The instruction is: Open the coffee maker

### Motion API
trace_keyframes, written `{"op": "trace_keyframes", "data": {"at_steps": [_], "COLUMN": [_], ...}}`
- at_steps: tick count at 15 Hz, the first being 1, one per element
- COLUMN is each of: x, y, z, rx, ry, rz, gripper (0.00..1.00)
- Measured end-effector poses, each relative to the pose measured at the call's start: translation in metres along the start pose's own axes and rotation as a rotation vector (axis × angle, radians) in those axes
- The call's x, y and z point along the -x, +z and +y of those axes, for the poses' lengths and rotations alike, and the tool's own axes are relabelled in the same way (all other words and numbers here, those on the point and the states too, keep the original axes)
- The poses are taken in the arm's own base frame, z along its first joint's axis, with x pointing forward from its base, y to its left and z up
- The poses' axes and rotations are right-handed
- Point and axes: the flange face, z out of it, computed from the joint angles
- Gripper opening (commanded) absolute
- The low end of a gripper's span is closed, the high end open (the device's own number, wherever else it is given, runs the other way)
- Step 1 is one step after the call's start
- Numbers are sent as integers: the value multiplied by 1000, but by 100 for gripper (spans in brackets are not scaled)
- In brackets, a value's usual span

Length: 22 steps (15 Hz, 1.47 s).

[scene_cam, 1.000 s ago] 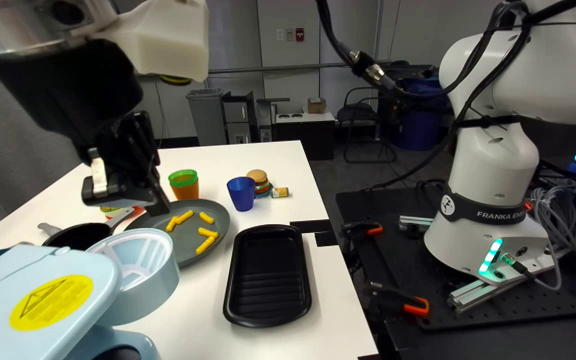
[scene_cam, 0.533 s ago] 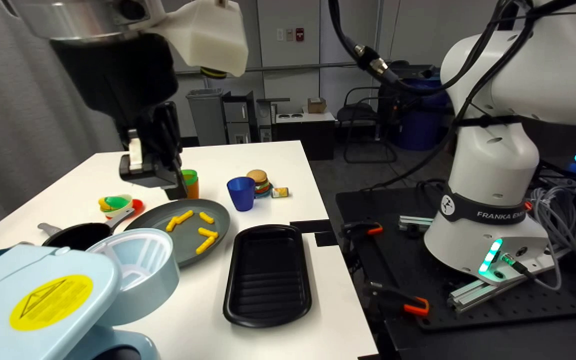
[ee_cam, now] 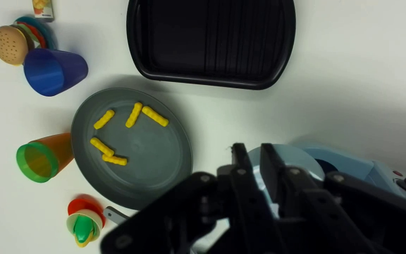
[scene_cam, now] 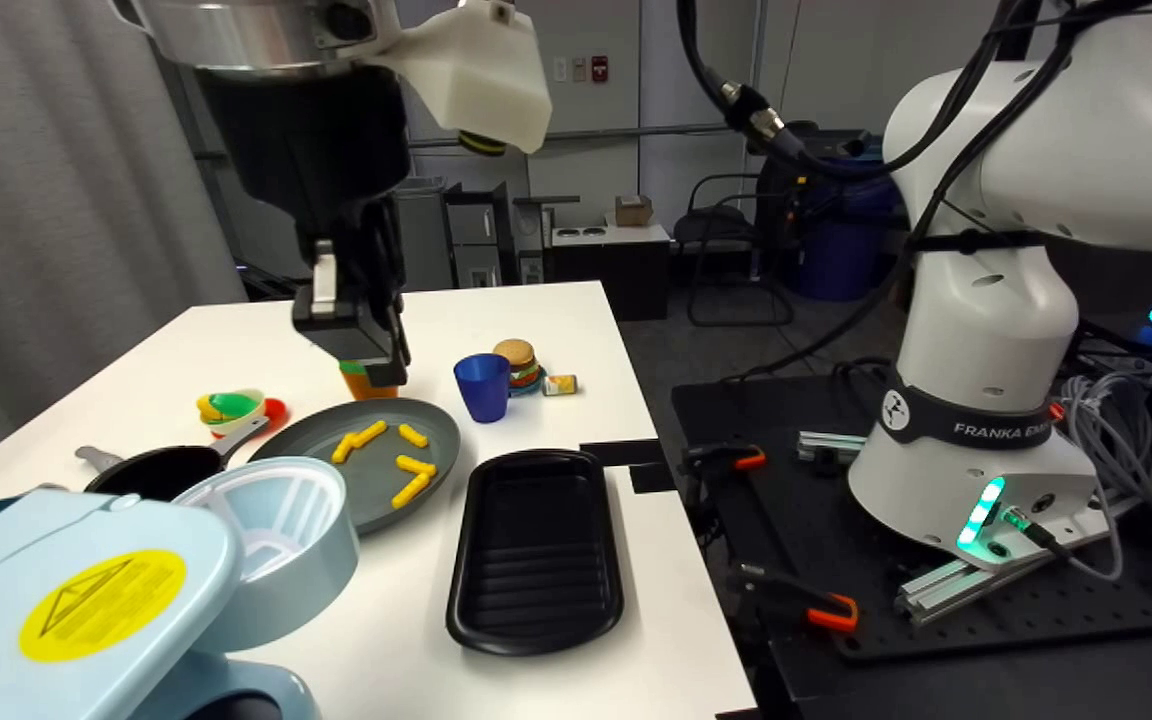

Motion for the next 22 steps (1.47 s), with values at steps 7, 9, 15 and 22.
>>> {"op": "trace_keyframes", "data": {"at_steps": [7,9,15,22], "x": [6,6,6,7], "y": [-3,-3,-2,1], "z": [-1,-2,-2,-2], "rx": [3,5,7,10], "ry": [-5,-8,-9,-61], "rz": [8,9,9,-3], "gripper": [99,100,100,100]}}
